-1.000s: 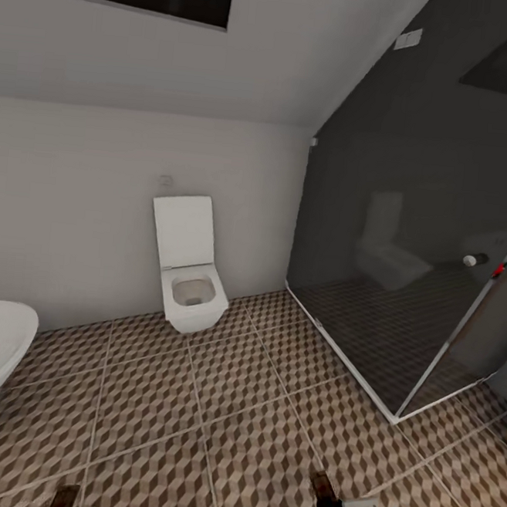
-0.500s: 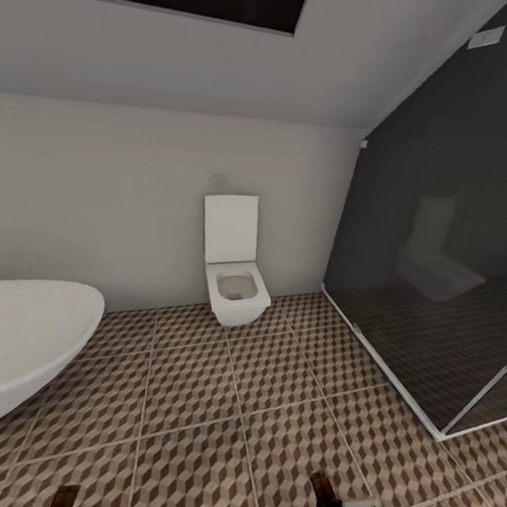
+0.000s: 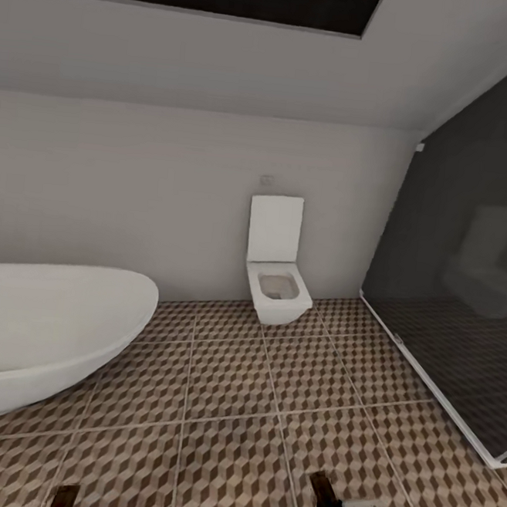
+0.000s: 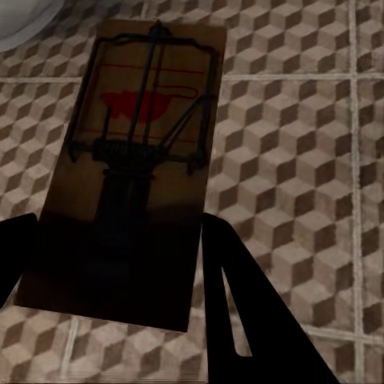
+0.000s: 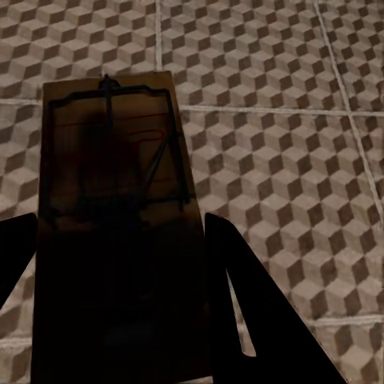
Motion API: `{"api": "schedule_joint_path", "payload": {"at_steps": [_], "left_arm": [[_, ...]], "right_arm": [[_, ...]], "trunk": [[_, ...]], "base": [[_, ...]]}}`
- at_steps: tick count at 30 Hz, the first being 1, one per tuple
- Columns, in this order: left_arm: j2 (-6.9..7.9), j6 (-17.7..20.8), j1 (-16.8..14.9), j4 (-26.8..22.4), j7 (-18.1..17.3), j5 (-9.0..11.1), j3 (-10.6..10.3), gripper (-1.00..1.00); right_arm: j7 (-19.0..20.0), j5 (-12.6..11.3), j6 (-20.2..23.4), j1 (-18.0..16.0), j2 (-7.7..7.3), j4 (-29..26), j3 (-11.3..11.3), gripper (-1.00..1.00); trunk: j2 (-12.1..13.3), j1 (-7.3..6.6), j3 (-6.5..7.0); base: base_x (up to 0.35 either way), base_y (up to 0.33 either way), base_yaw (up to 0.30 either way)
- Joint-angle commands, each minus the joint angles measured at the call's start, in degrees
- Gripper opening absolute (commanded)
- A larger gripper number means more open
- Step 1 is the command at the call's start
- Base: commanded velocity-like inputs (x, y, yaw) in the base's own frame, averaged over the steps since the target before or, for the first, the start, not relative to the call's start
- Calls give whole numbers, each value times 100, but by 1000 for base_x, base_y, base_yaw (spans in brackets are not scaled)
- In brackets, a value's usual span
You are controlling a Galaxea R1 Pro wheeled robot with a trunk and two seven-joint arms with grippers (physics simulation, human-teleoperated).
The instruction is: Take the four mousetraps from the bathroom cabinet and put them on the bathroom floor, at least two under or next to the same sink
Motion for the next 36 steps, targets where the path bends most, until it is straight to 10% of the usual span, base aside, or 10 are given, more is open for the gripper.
{"api": "schedule_joint_path", "payload": {"at_steps": [1, 36], "left_arm": [[-3, -19, -9, 18, 32, -3, -50, -100], [-3, -26, -9, 20, 32, -3, -50, -100]], "right_arm": [[-8, -49, -16, -2, -1, 0, 50, -100], [-10, -49, -16, -2, -1, 0, 50, -100]], "trunk": [[-3, -1, -6], [-3, -1, -8]], "base": [[-82, 221, 254], [-33, 208, 279]]}}
